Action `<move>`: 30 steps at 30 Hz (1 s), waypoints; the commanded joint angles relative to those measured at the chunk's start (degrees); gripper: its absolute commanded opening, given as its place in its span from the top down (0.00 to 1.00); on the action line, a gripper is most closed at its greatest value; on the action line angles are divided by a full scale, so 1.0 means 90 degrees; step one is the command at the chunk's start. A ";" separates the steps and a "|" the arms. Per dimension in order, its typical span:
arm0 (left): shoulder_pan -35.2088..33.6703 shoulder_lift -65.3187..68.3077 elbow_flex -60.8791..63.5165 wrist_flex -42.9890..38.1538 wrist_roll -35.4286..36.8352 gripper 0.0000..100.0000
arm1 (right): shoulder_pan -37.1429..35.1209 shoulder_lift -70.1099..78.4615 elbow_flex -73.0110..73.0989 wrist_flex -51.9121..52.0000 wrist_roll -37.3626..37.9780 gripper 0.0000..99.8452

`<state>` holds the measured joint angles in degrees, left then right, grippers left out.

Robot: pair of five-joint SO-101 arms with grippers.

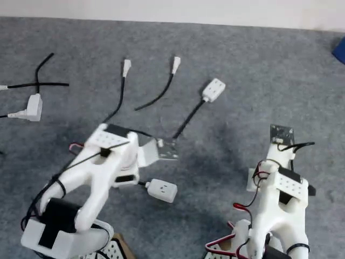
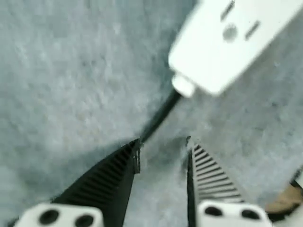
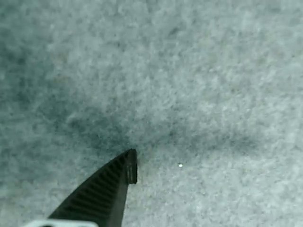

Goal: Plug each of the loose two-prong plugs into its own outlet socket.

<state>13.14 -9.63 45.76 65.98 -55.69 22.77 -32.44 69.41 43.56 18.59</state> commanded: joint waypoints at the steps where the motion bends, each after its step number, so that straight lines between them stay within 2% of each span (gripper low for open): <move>1: 0.0591 -0.0249 0.0005 -0.0527 0.0567 0.81 | -0.0063 -0.0171 -0.0024 0.0024 0.0049 0.43; 4: 0.1001 -0.0249 0.0005 -0.1016 0.1172 0.77 | -0.0161 -0.0161 -0.0024 0.0024 0.0039 0.43; 11: 0.1509 -0.0581 -0.0015 -0.1201 0.1270 0.76 | -0.0190 -0.0112 -0.0015 0.0015 0.0039 0.43; 15: 0.1568 -0.1460 0.0005 -0.0606 0.1280 0.76 | -0.0200 -0.0112 -0.0015 0.0015 0.0039 0.43; 18: 0.2076 -0.2222 0.0210 -0.0020 0.1602 0.77 | -0.0200 -0.0112 -0.0015 0.0015 0.0039 0.43; 21: 0.2632 -0.2916 0.0581 0.0010 0.1817 0.77 | -0.0200 -0.0112 -0.0015 0.0015 0.0039 0.43; 25: 0.2867 -0.3111 0.1021 -0.0498 0.1856 0.76 | -0.0171 -0.0112 -0.0005 0.0024 0.0039 0.43; 30: 0.2847 -0.2388 0.1245 -0.1192 0.1856 0.76 | -0.0181 -0.0171 0.0132 0.0015 0.0068 0.43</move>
<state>37.76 -33.80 56.92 58.59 -39.52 21.63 -32.53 70.64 43.56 18.59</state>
